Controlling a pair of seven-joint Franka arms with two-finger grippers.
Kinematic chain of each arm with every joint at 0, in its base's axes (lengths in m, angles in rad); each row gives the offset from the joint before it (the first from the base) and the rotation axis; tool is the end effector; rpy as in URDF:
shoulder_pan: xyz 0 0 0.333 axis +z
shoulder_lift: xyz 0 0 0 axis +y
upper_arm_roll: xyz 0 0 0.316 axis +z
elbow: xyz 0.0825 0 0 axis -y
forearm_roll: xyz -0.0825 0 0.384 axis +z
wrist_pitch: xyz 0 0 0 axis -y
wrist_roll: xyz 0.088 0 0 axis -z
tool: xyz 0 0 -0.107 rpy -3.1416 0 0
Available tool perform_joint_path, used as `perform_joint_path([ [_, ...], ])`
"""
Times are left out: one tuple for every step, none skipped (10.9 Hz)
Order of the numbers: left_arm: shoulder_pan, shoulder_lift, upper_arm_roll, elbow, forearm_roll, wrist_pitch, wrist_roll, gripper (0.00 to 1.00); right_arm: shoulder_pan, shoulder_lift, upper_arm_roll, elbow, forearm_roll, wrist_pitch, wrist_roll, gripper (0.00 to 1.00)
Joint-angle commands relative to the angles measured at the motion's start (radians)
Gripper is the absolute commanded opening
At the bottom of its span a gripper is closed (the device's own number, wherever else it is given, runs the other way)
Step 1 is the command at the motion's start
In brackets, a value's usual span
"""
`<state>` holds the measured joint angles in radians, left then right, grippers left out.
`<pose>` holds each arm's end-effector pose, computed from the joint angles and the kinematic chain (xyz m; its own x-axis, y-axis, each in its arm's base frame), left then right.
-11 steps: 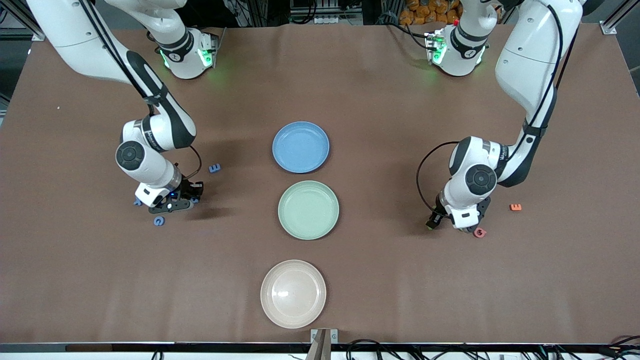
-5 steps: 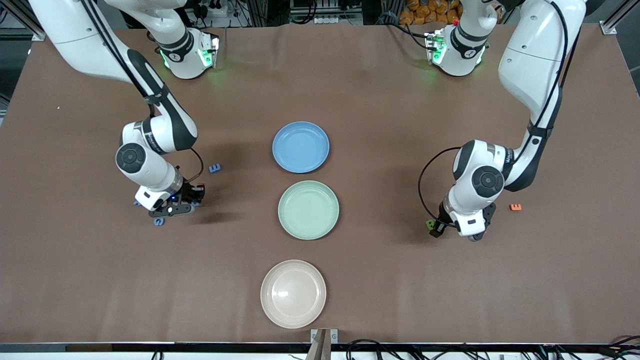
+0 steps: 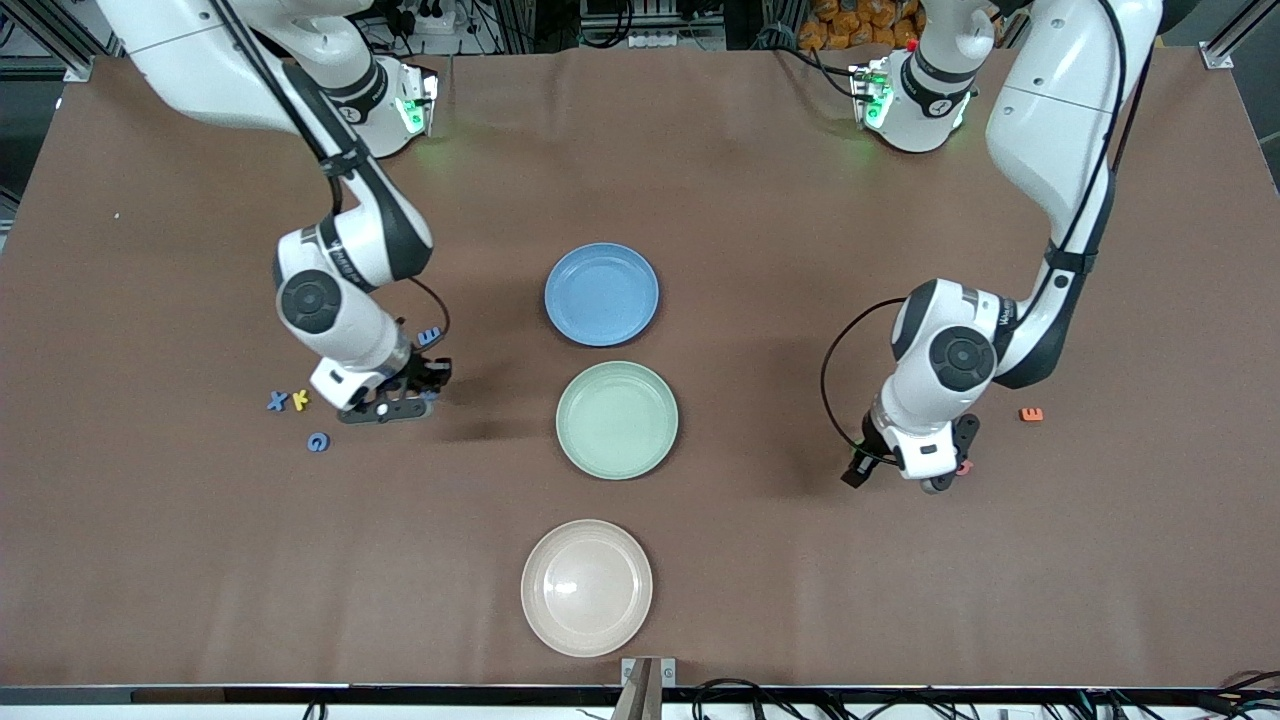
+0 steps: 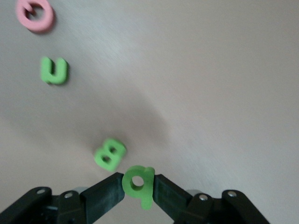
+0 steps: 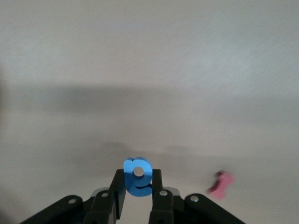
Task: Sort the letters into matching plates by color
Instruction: 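Carry the blue e to the blue plate while the left gripper carries b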
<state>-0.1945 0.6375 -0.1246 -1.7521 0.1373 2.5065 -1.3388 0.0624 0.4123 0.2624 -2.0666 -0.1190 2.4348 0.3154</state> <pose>0.6453 -0.2057 0.2206 0.5845 0.8100 0.0481 0.8023 -0.5858 0.1150 0.5581 0.1854 0.2347 0.9961 0.0817 -0.0331 0.0811 -0.9965 -0.0201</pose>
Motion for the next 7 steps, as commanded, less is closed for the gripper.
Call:
perform_joint_path([
  [-0.113,0.030,0.003,0.074,0.019,-0.008,-0.028,0.00,0.026,-0.029,0.140,-0.009,0.001,-0.060,0.239,0.00],
  [-0.138,0.030,0.002,0.098,0.015,-0.008,-0.033,0.00,0.045,-0.029,0.182,-0.009,0.001,-0.066,0.301,0.00],
  [-0.170,0.028,-0.003,0.108,0.016,-0.005,-0.019,0.00,0.065,-0.027,0.211,-0.009,0.001,-0.074,0.357,0.00],
  [-0.178,0.031,-0.029,0.129,0.015,0.005,-0.008,0.00,0.088,-0.021,0.234,-0.012,0.001,-0.074,0.404,0.00],
  [-0.178,0.034,-0.065,0.161,0.015,0.011,-0.011,0.00,0.117,-0.017,0.247,-0.015,0.001,-0.072,0.436,0.00],
  [-0.178,0.033,-0.102,0.169,0.015,0.012,-0.014,0.00,0.147,-0.013,0.254,-0.018,0.001,-0.072,0.464,0.00],
  [-0.180,0.036,-0.137,0.184,0.015,0.020,-0.019,0.00,0.171,-0.004,0.268,-0.023,0.001,-0.071,0.491,0.00],
])
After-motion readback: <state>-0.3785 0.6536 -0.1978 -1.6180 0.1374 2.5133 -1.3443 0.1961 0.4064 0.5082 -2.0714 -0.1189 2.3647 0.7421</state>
